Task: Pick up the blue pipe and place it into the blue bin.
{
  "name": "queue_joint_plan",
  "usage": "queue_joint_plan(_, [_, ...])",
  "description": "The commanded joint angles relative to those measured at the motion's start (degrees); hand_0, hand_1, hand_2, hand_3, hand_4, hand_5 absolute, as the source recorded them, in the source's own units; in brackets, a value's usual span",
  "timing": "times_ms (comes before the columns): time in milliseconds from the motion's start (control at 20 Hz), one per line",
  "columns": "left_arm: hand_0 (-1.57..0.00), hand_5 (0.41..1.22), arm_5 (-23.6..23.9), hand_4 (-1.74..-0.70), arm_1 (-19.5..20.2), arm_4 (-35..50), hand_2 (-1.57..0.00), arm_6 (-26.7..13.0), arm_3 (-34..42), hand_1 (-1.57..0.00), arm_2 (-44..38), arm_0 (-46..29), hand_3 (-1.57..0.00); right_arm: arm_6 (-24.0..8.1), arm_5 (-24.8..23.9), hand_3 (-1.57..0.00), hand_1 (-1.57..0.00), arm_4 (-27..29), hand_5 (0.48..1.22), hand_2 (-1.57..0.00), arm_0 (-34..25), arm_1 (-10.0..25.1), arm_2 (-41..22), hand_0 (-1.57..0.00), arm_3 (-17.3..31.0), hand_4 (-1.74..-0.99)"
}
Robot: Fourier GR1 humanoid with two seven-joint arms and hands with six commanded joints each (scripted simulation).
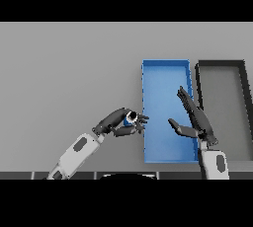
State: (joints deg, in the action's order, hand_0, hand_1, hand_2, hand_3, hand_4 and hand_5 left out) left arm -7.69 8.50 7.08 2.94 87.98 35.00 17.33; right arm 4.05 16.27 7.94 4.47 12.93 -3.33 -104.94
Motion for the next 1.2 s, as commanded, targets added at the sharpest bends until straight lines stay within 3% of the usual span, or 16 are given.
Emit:
queue_joint_plan(0, [-1.57, 1.221, 0.2, -1.74, -0.11, 0.16, -1.57, -0.7, -0.03, -1.57, -0.21, 0.32, -1.5, -2.26, 2.36, 0.0, 0.0, 3.18, 0.558, 0.0, -1.04, 1.72, -0.1, 0.0, -1.75, -1.256])
queue_joint_plan(150, [-1.57, 1.221, 0.2, -1.74, 0.77, -0.16, -1.57, 0.15, 1.12, -1.57, 0.08, -0.36, -1.49, -10.13, 6.54, 0.0, 0.0, 8.96, 0.5, 0.0, -5.33, 5.69, -2.72, 0.0, -6.7, -1.314])
queue_joint_plan(350, [-1.57, 1.221, 0.64, -1.74, 0.52, -0.49, -1.57, -0.95, 0.65, -1.57, -0.01, 0.36, -1.49, -17.29, 9.63, 0.0, 0.0, 12.81, 0.503, 0.0, -11.14, 7.91, -6.8, 0.0, -9.71, -1.309])
queue_joint_plan(500, [-1.57, 1.221, 0.06, -1.74, 0.54, -0.07, -1.57, -1.1, 1.11, -1.57, 0.26, 0.41, -1.48, -18.43, 12.32, 0.0, 0.0, 9.52, 0.521, 0.0, -16.46, 7.16, -10.52, 0.0, -7.78, -1.306])
queue_joint_plan(650, [-1.57, 1.221, -0.33, -1.74, 0.79, -0.05, -1.57, -0.52, 1.03, -1.57, 0.23, 0.58, -1.49, -19.84, 13.8, 0.0, 0.0, 10.2, 0.529, 0.0, -20.0, 5.82, -13.0, 0.0, -7.15, -1.253])
queue_joint_plan(750, [-1.57, 1.221, -1.18, -1.74, 0.94, 0.73, -1.57, 1.06, 0.9, -1.57, 0.06, 0.26, -1.52, -22.7, 13.29, 0.0, 0.0, 9.75, 0.531, 0.0, -22.7, 3.87, -15.19, 0.0, -6.43, -1.232])
queue_joint_plan(1050, [-1.57, 1.221, -1.47, -1.74, 1.4, -0.56, -1.57, 0.65, 0.02, -1.57, 0.4, 0.82, -1.54, -24.09, 14.71, 0.0, 0.0, 8.79, 0.508, 0.0, -29.98, -0.53, -17.37, 0.0, -0.42, -1.218])
queue_joint_plan(1150, [-1.57, 1.221, -2.64, -1.74, 1.56, 1.05, -1.57, 0.68, 0.55, -1.57, 0.26, 0.51, -1.48, -24.71, 15.39, -0.05, -0.08, 9.21, 0.506, -0.1, -33.16, -1.78, -17.37, -0.05, 2.27, -1.245])
